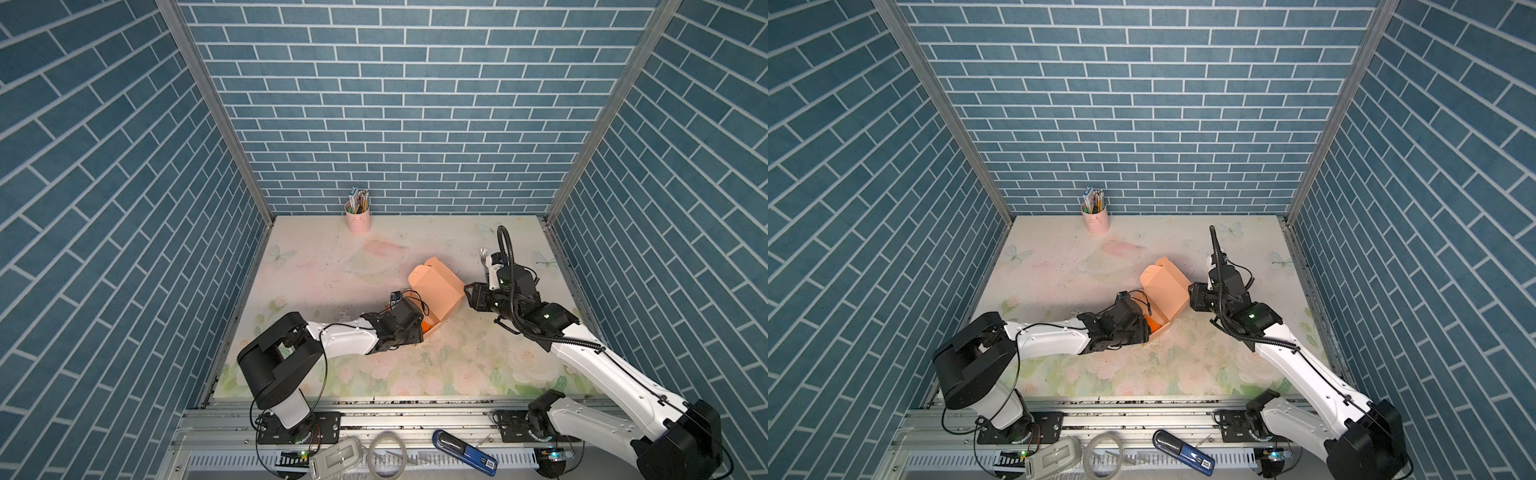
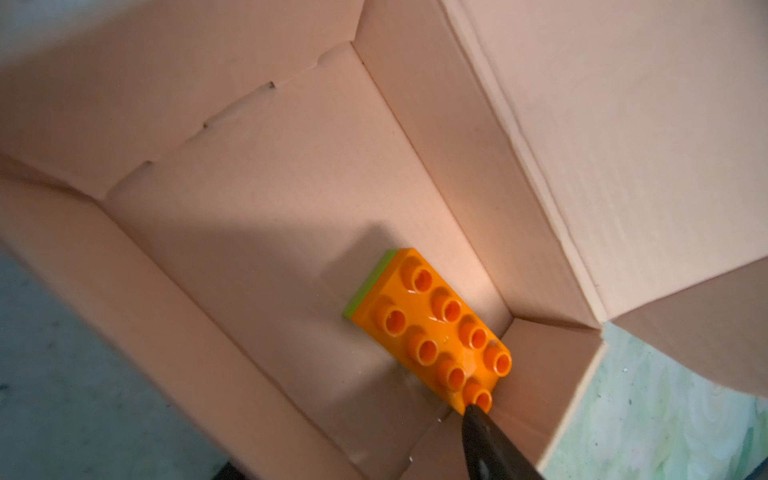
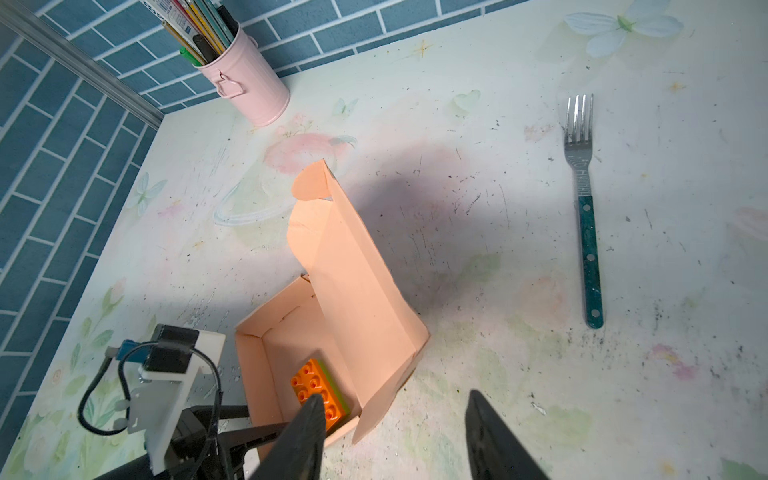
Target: Fold the paper box
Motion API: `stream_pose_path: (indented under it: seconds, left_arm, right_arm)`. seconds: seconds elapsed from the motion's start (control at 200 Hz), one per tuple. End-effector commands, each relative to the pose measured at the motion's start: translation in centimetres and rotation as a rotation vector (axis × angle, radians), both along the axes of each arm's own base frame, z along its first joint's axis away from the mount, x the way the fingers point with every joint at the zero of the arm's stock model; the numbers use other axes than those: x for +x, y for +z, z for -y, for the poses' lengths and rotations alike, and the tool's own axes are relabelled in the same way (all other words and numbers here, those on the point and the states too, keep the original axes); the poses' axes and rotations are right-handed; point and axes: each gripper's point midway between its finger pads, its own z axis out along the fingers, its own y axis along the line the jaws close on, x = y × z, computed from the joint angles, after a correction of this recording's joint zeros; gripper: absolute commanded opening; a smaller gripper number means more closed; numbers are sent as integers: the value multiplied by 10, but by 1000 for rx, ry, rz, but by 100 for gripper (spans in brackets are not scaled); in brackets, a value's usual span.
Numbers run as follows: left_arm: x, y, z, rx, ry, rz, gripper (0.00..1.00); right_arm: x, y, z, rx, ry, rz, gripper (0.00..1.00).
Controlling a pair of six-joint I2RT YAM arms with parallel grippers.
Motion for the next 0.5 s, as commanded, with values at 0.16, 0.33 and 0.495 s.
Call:
stream_pose_path:
  seconds: [0.16,0.33,0.495]
  left_arm:
    - [-6,-4,23,-43,16,24,68]
    - [-13,-9,40,-58,-7,19,68]
    - [-16,-10,47,-69,-13,23,69]
  right_arm:
    - [-13,-27,7,34,-51,-89,57]
    - [-14,-34,5,37,-45,-116,58]
    - [-12,-47,5,33,-67,-137,57]
